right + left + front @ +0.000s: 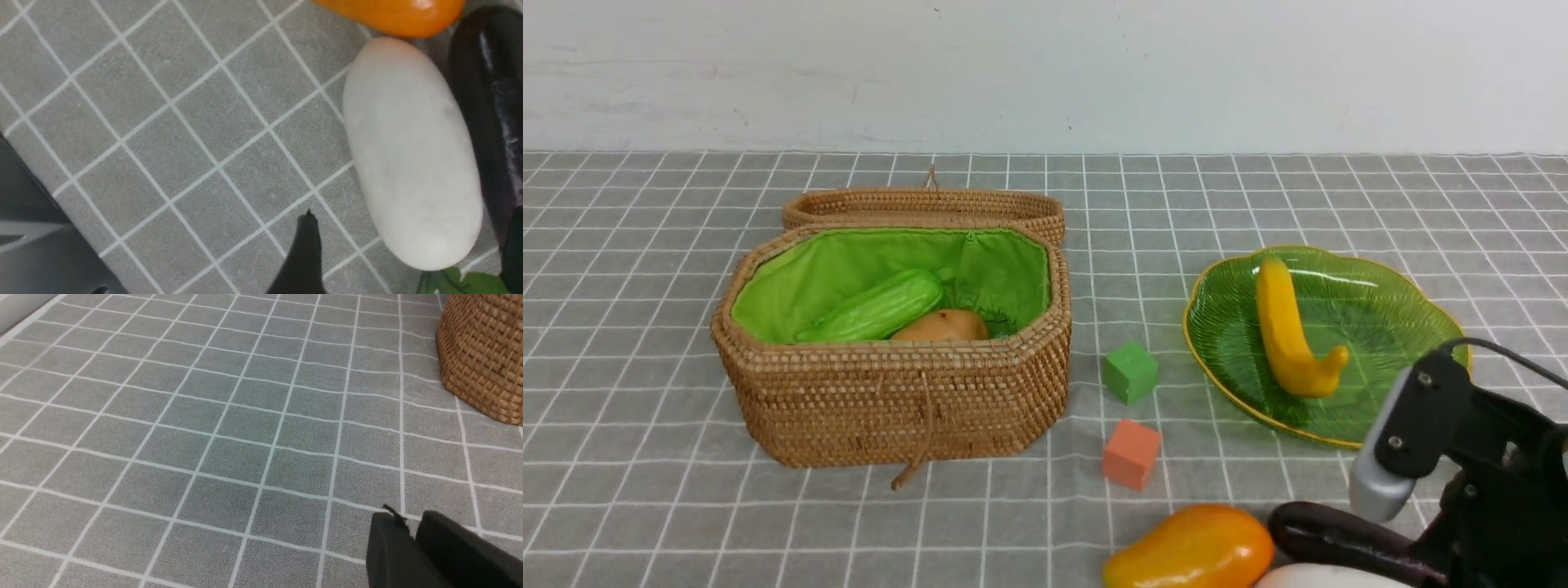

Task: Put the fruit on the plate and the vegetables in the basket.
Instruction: Take a daikon with your right arm and place it on the basket on the left.

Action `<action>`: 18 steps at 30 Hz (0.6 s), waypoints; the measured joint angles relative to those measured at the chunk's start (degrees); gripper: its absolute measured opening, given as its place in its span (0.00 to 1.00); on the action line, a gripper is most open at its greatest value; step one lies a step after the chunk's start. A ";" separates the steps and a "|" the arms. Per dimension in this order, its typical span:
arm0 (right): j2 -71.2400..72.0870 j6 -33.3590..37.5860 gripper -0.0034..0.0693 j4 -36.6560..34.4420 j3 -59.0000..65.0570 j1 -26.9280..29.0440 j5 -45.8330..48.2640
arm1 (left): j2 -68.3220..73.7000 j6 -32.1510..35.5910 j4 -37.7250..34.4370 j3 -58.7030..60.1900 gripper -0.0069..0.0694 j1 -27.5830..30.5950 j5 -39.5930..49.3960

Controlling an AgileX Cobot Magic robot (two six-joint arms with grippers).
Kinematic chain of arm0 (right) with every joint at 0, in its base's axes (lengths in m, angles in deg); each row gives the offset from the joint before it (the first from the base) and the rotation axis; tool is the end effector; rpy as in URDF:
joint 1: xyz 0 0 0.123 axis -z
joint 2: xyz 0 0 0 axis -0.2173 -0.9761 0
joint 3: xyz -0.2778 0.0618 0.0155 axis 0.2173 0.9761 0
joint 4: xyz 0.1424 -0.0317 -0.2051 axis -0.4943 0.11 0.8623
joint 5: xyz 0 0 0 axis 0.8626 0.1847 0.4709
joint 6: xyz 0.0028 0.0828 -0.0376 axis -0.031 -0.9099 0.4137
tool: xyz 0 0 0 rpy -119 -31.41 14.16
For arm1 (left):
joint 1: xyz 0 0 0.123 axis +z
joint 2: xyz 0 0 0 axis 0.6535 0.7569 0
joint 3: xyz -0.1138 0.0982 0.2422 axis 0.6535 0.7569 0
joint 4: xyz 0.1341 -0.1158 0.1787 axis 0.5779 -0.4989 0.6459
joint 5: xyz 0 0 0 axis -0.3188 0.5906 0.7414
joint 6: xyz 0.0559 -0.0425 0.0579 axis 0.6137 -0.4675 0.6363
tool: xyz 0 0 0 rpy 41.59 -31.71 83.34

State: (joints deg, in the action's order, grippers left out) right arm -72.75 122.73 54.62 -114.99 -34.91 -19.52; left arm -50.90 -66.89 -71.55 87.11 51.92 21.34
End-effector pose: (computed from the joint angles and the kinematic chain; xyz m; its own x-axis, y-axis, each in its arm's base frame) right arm 0.1828 0.0943 0.2611 -0.5649 -0.7372 -0.3706 -0.7959 0.6053 0.0091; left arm 0.0497 0.0128 0.1674 -0.3213 -0.1279 -0.9383 -0.2440 0.9686 -0.0484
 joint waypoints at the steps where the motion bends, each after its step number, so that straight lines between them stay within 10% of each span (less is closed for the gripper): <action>1: -0.15 -0.06 0.91 0.00 0.00 0.00 -0.61 | 0.00 0.00 0.00 0.00 0.22 0.00 0.00; 18: -13.54 -8.63 0.79 12.63 0.00 -5.18 -6.45 | 0.00 0.00 0.00 0.00 0.23 0.00 0.00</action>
State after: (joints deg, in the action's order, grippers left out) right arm -86.29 114.10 67.25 -114.99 -40.08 -25.96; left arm -50.90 -66.89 -71.55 87.11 51.92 21.34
